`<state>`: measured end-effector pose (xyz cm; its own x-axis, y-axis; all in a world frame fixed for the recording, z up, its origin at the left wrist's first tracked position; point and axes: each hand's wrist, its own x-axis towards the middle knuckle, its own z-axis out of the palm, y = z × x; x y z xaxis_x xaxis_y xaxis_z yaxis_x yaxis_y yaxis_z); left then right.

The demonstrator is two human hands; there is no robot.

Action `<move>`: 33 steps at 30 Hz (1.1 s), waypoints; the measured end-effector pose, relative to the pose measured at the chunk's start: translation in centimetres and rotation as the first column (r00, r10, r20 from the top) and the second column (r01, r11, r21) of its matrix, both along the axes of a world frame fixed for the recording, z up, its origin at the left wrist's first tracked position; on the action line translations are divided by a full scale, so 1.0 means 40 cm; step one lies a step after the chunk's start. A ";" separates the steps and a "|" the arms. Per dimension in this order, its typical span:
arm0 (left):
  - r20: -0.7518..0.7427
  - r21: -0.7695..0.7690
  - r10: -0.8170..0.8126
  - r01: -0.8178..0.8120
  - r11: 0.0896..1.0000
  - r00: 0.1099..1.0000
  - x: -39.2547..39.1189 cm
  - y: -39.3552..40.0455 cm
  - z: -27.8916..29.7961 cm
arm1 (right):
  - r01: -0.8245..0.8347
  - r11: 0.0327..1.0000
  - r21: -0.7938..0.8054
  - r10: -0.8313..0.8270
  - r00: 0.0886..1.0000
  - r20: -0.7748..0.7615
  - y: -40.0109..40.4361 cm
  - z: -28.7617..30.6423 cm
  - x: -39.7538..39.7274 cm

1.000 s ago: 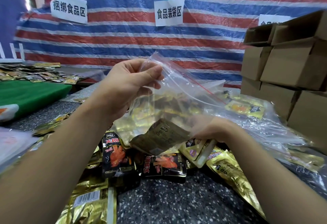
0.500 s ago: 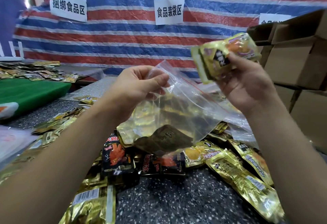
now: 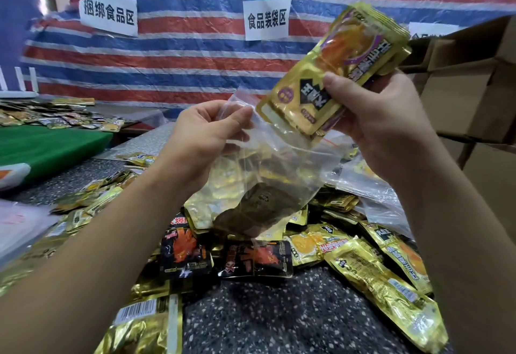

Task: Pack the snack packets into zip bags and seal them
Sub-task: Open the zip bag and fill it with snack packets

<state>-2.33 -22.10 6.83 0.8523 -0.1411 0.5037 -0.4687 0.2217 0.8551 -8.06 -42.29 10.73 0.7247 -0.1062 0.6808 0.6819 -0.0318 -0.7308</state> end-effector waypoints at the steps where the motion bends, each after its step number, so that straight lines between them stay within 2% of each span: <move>1: -0.006 -0.002 0.016 -0.016 1.000 1.000 0.002 0.000 0.000 | 0.024 0.999 -0.048 -0.025 1.000 -0.004 0.003 -0.001 0.001; 4: -0.024 -0.014 0.023 -0.023 1.000 0.999 0.004 0.003 0.000 | 0.151 0.979 -0.139 -0.152 0.988 0.008 0.011 -0.006 0.005; 9: 0.000 -0.012 -0.006 0.006 1.000 1.000 0.005 0.005 0.001 | 0.199 0.980 0.025 -0.200 0.979 0.033 0.005 -0.010 0.008; 12: 0.007 -0.006 -0.005 0.005 1.000 1.000 0.006 0.005 0.001 | 0.189 0.981 0.042 -0.191 0.981 0.034 -0.006 -0.010 0.008; 19: 0.049 -0.004 0.023 -0.023 1.000 0.999 0.007 0.010 -0.003 | 0.062 0.952 -0.299 -0.039 0.996 0.083 0.006 -0.018 0.003; 21: 0.080 0.001 0.023 -0.023 1.000 0.997 0.005 0.009 -0.005 | 0.053 0.912 -0.406 -0.037 0.998 0.047 0.014 -0.025 0.002; 24: 0.111 0.021 0.049 -0.052 0.998 0.993 0.003 0.002 -0.005 | 0.091 0.791 -0.605 -0.115 0.993 -0.001 0.019 -0.032 0.003; 29: 0.228 0.119 0.024 -0.052 0.992 0.973 -0.011 -0.013 -0.008 | 0.064 0.694 -0.717 -0.155 0.986 -0.062 0.016 -0.035 -0.004; 33: 0.302 0.214 0.031 -0.100 0.972 0.953 -0.015 -0.017 -0.010 | 0.014 0.640 -0.768 -0.122 0.989 -0.085 0.009 -0.028 -0.013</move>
<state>-2.95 -22.80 6.45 0.6816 -0.2284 0.6952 -0.7140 0.0005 0.7002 -8.56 -41.94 9.62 0.8161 0.3595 0.4525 0.5656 -0.6578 -0.4974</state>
